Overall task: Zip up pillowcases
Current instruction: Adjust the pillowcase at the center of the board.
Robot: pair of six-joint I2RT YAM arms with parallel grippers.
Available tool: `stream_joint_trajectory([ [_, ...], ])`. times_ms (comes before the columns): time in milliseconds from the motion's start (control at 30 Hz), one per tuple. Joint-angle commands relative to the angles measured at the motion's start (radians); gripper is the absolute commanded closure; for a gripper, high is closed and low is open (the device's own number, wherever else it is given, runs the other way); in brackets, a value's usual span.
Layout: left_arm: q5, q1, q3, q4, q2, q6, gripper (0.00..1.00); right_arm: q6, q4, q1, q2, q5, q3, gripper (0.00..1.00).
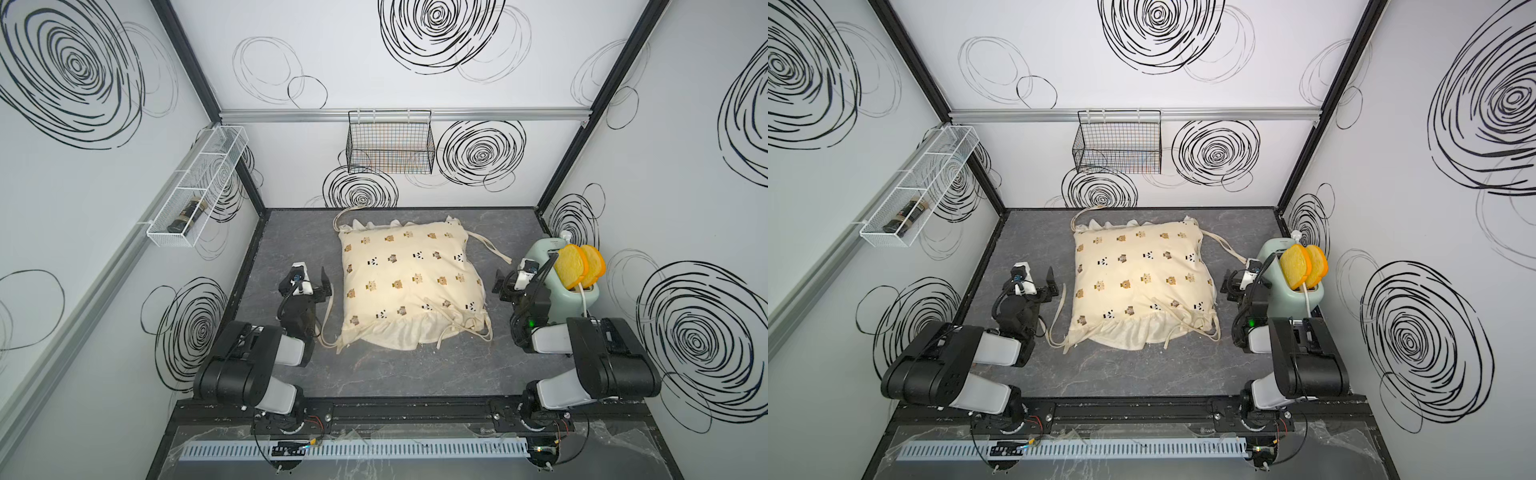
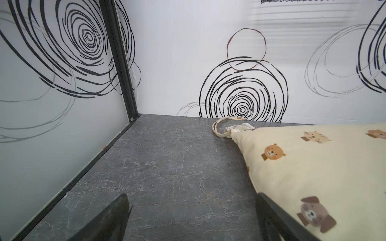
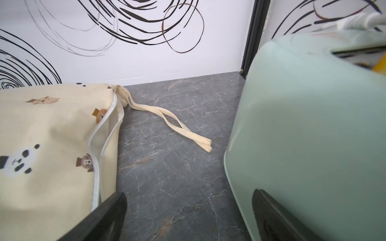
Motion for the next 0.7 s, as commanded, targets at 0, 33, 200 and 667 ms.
stream_joint_trajectory([
  [0, 0.022, 0.017, -0.002, 0.053, 0.002, -0.009, 0.04, 0.005, 0.036, 0.001, -0.010, 0.017, 0.000, 0.03],
  [33, 0.022, 0.017, -0.003, 0.055, 0.002, -0.009, 0.04, 0.005, 0.035, 0.002, -0.010, 0.017, 0.001, 0.03],
  [200, 0.021, 0.015, -0.002, 0.054, 0.003, -0.008, 0.04, 0.002, 0.030, 0.004, -0.008, 0.021, 0.005, 0.03],
  [667, 0.025, 0.019, -0.002, 0.050, 0.003, -0.012, 0.04, -0.008, 0.007, -0.009, 0.001, -0.041, 0.024, 0.02],
])
